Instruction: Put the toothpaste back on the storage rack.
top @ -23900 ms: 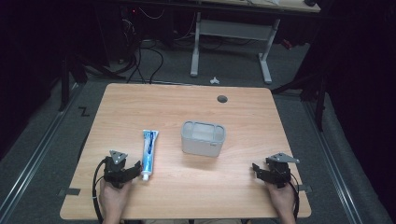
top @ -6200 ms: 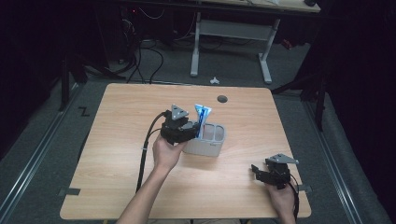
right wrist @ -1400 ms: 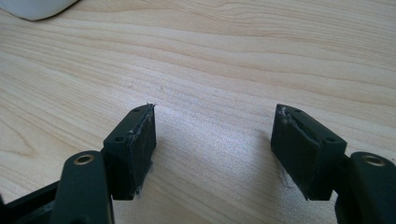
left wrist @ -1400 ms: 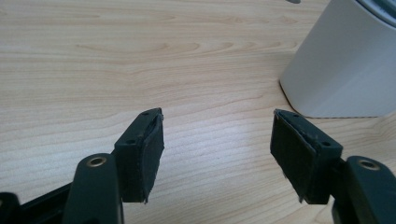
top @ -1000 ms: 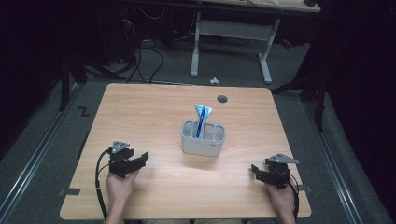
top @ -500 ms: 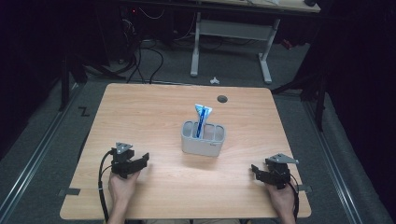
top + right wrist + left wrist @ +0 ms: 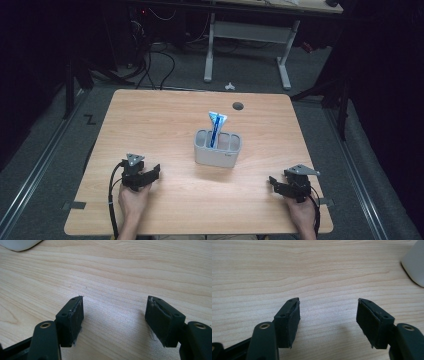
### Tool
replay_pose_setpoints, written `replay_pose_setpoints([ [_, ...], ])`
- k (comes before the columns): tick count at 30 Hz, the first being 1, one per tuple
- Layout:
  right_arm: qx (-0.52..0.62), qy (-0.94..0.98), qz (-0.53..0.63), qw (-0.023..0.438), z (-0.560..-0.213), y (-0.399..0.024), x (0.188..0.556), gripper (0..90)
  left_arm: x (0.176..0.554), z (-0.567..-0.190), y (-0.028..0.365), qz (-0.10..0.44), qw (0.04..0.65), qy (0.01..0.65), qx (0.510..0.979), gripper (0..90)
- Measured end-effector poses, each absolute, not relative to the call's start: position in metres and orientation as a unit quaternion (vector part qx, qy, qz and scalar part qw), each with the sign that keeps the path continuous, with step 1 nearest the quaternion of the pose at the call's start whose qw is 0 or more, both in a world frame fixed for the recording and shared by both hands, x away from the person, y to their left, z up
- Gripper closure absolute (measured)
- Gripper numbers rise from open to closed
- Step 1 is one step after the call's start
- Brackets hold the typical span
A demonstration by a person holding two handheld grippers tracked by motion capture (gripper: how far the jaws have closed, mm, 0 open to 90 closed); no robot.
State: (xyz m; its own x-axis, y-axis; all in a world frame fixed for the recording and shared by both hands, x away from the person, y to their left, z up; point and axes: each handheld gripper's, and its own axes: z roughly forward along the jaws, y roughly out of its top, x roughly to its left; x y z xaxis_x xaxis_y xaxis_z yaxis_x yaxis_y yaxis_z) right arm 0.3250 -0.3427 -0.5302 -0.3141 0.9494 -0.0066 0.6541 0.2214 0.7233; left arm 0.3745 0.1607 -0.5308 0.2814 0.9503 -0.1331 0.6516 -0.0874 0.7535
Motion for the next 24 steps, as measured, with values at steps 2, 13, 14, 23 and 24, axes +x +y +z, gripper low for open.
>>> replay_pose_setpoints([
  [2, 0.537, 0.746, 0.317, 0.233, -0.530, -0.343, 0.325, 31.4, 0.375, -0.532, 0.160, 0.205, 0.369, 0.565, 0.710, 36.2],
  [13, 0.537, 0.746, 0.317, 0.233, -0.530, -0.343, 0.325, 31.3, 0.379, -0.536, 0.154, 0.216, 0.361, 0.561, 0.713, 36.2],
  [14, 0.537, 0.746, 0.317, 0.233, -0.530, -0.343, 0.325, 31.3, 0.379, -0.536, 0.153, 0.218, 0.358, 0.560, 0.715, 36.2],
  [23, 0.537, 0.746, 0.317, 0.233, -0.530, -0.343, 0.325, 31.2, 0.378, -0.536, 0.146, 0.240, 0.331, 0.549, 0.729, 34.3],
  [24, 0.537, 0.746, 0.317, 0.233, -0.530, -0.343, 0.325, 31.2, 0.378, -0.536, 0.146, 0.240, 0.331, 0.549, 0.729, 33.9],
])
